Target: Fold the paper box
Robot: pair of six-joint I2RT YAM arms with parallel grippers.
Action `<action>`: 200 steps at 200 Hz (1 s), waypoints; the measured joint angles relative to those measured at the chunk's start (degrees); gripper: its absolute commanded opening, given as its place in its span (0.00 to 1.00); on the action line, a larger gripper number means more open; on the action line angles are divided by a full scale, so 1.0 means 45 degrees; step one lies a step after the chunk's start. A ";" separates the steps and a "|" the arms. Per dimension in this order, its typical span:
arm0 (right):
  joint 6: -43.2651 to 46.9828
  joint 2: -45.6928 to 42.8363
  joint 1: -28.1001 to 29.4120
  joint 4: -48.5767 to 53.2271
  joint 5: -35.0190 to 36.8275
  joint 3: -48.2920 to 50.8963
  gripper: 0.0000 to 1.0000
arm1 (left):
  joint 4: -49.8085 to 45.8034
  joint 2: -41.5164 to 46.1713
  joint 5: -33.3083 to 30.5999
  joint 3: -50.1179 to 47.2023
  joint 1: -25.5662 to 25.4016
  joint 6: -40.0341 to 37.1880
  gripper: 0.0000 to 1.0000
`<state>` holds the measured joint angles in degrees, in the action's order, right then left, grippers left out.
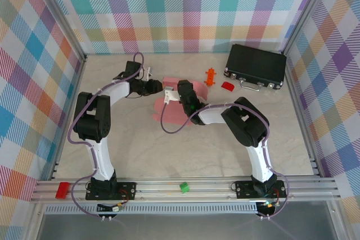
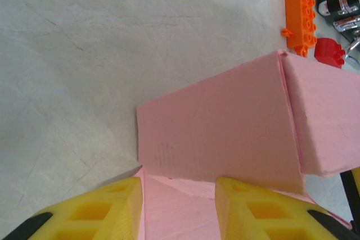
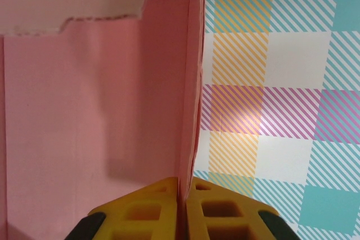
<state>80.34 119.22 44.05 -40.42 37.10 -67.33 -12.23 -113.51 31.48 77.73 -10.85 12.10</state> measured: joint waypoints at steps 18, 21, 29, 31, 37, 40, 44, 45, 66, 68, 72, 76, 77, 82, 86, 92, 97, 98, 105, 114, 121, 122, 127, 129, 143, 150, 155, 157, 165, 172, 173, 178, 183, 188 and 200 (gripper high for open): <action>-0.0005 0.0000 0.0005 0.0136 0.0000 -0.0049 0.12 | 0.0194 0.0000 0.0136 -0.0175 0.0000 -0.0044 0.37; 0.0000 0.0000 0.0005 0.0155 0.0000 -0.0063 0.12 | 0.0214 0.0000 0.0146 -0.0180 0.0000 -0.0044 0.36; 0.0000 0.0000 0.0000 0.0175 0.0000 -0.0092 0.12 | 0.0291 0.0000 0.0194 -0.0189 0.0000 -0.0049 0.35; -0.0005 0.0000 0.0005 0.0185 0.0000 -0.0097 0.12 | 0.0316 0.0000 0.0204 -0.0189 0.0000 -0.0049 0.35; -0.0005 0.0000 0.0000 0.0209 0.0010 -0.0121 0.12 | 0.0364 0.0000 0.0233 -0.0189 0.0000 -0.0044 0.33; -0.0005 0.0000 0.0000 0.0219 0.0005 -0.0136 0.12 | 0.0384 0.0000 0.0243 -0.0189 0.0000 -0.0058 0.33; -0.0005 0.0000 0.0000 0.0238 0.0005 -0.0146 0.12 | 0.0398 -0.0005 0.0257 -0.0189 0.0000 -0.0063 0.33; -0.0005 0.0000 0.0000 0.0238 0.0005 -0.0146 0.12 | 0.0398 -0.0010 0.0262 -0.0189 0.0000 -0.0063 0.33; -0.0005 0.0005 0.0000 0.0257 0.0005 -0.0165 0.12 | 0.0374 -0.0155 0.0466 -0.0170 0.0000 -0.0112 0.32; -0.0005 0.0010 0.0000 0.0257 0.0005 -0.0165 0.12 | 0.0359 -0.0175 0.0481 -0.0160 0.0000 -0.0131 0.32; -0.0005 0.0019 0.0000 0.0262 0.0005 -0.0175 0.12 | 0.0321 -0.0223 0.0495 -0.0151 0.0000 -0.0146 0.32; -0.0005 0.0019 0.0000 0.0267 0.0005 -0.0189 0.12 | 0.0277 -0.0272 0.0554 -0.0131 0.0000 -0.0180 0.32; 0.0000 0.0024 0.0000 0.0272 0.0005 -0.0189 0.12 | 0.0272 -0.0277 0.0559 -0.0131 0.0000 -0.0189 0.32; 0.0000 0.0024 0.0000 0.0316 0.0005 -0.0209 0.12 | 0.0219 -0.0340 0.0588 -0.0121 0.0000 -0.0209 0.32; 0.0000 0.0029 0.0000 0.0340 0.0000 -0.0228 0.12 | 0.0165 -0.0364 0.0617 -0.0121 0.0000 -0.0228 0.32; -0.0005 0.0029 0.0000 0.0350 -0.0005 -0.0243 0.12 | 0.0068 -0.0408 0.0670 -0.0126 0.0000 -0.0238 0.33; 0.0000 0.0029 0.0000 0.0364 -0.0005 -0.0262 0.12 | 0.0034 -0.0432 0.0704 -0.0126 0.0000 -0.0243 0.33; 0.0000 0.0029 0.0000 0.0364 -0.0005 -0.0262 0.12 | 0.0029 -0.0432 0.0729 -0.0136 0.0000 -0.0248 0.33; 0.0000 0.0039 0.0005 0.0384 -0.0005 -0.0291 0.12 | 0.0029 -0.0447 0.0797 -0.0160 0.0000 -0.0267 0.34; 0.0000 0.0049 0.0005 0.0389 -0.0010 -0.0330 0.12 | 0.0078 -0.0442 0.0874 -0.0223 -0.0005 -0.0277 0.35; 0.0000 0.0049 0.0005 0.0393 -0.0010 -0.0340 0.12 | 0.0131 -0.0442 0.0928 -0.0282 -0.0005 -0.0282 0.36; 0.0000 0.0049 0.0005 0.0393 -0.0010 -0.0340 0.12 | 0.0136 -0.0442 0.0933 -0.0291 -0.0005 -0.0282 0.36; 0.0000 0.0049 0.0005 0.0393 -0.0015 -0.0350 0.12 | 0.0185 -0.0442 0.0976 -0.0364 -0.0010 -0.0282 0.37; 0.0000 0.0049 0.0005 0.0393 -0.0015 -0.0350 0.12 | 0.0204 -0.0442 0.0991 -0.0398 -0.0010 -0.0277 0.37; -0.0005 0.0049 0.0005 0.0393 -0.0024 -0.0355 0.12 | 0.0432 -0.0442 0.1039 -0.0636 -0.0029 -0.0272 0.39; 0.0000 0.0049 0.0005 0.0398 -0.0019 -0.0355 0.12 | 0.0544 -0.0442 0.1039 -0.0743 -0.0053 -0.0272 0.39; -0.0005 0.0049 0.0005 0.0398 -0.0019 -0.0355 0.12 | 0.0622 -0.0442 0.1030 -0.0801 -0.0063 -0.0267 0.39; -0.0005 0.0049 0.0005 0.0398 -0.0019 -0.0355 0.12 | 0.0651 -0.0442 0.1025 -0.0821 -0.0068 -0.0272 0.39; -0.0005 0.0049 0.0005 0.0398 -0.0024 -0.0355 0.12 | 0.0821 -0.0442 0.0947 -0.0884 -0.0083 -0.0262 0.40; -0.0005 0.0049 0.0005 0.0398 -0.0024 -0.0355 0.12 | 0.0947 -0.0442 0.0865 -0.0908 -0.0087 -0.0257 0.40; -0.0010 0.0049 0.0005 0.0403 -0.0024 -0.0355 0.12 | 0.0967 -0.0442 0.0855 -0.0908 -0.0087 -0.0257 0.40; -0.0015 0.0049 0.0005 0.0403 -0.0024 -0.0355 0.12 | 0.1083 -0.0442 0.0826 -0.0908 -0.0087 -0.0233 0.40; -0.0034 0.0049 0.0005 0.0403 -0.0024 -0.0355 0.12 | 0.1195 -0.0442 0.0772 -0.0908 -0.0087 -0.0228 0.40; -0.0044 0.0049 0.0005 0.0403 -0.0024 -0.0355 0.12 | 0.1331 -0.0442 0.0748 -0.0908 -0.0097 -0.0219 0.40; -0.0049 0.0049 0.0005 0.0403 -0.0024 -0.0355 0.12 | 0.1656 -0.0442 0.0656 -0.0908 -0.0112 -0.0209 0.40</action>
<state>80.12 119.44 44.07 -38.61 36.99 -68.93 -4.78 -115.50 34.44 73.65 -11.35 11.16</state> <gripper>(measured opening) 0.120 0.402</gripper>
